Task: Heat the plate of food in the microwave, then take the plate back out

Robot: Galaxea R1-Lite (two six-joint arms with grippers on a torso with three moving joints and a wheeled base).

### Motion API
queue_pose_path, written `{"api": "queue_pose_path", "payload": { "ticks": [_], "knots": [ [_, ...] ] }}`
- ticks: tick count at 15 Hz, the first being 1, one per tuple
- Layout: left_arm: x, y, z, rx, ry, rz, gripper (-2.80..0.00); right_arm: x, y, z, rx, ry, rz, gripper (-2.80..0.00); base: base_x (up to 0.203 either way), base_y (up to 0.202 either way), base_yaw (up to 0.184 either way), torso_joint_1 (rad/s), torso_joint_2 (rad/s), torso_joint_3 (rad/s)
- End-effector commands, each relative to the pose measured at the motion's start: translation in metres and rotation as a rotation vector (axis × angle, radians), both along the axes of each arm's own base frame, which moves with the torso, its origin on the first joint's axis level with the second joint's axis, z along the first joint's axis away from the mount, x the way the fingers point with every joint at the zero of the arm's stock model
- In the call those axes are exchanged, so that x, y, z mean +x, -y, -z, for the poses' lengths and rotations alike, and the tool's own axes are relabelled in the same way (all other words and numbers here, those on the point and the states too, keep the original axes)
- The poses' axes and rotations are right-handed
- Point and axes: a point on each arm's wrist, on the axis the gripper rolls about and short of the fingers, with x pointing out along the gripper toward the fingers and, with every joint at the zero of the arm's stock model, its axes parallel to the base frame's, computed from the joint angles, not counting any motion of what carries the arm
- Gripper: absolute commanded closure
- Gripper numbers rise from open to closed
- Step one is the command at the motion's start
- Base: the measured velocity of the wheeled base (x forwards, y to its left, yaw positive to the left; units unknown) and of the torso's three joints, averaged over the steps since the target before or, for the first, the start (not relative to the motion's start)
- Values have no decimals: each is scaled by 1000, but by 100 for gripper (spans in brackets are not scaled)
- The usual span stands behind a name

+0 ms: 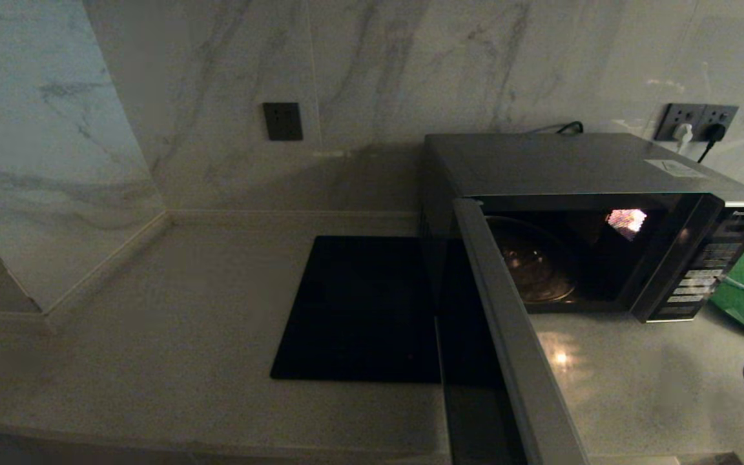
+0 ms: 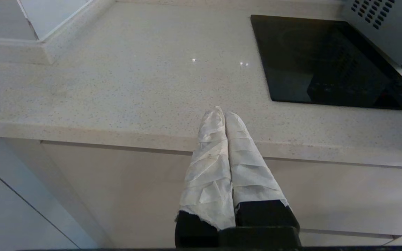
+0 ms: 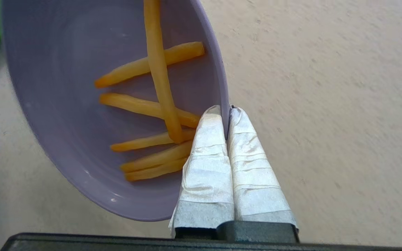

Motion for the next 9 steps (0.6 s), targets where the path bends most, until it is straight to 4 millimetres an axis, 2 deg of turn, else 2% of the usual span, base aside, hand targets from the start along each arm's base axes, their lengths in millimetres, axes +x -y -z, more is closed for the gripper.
{"api": "queue_pose_path", "payload": {
  "ticks": [1,9],
  "knots": [
    [0,0,0,0,-2,0,0,11,11,14,29,-33,9,0,0,0,0,0,0,0],
    [0,0,0,0,-1,-1,0,19,23,33,52,-68,15,0,0,0,0,0,0,0]
  ]
}}
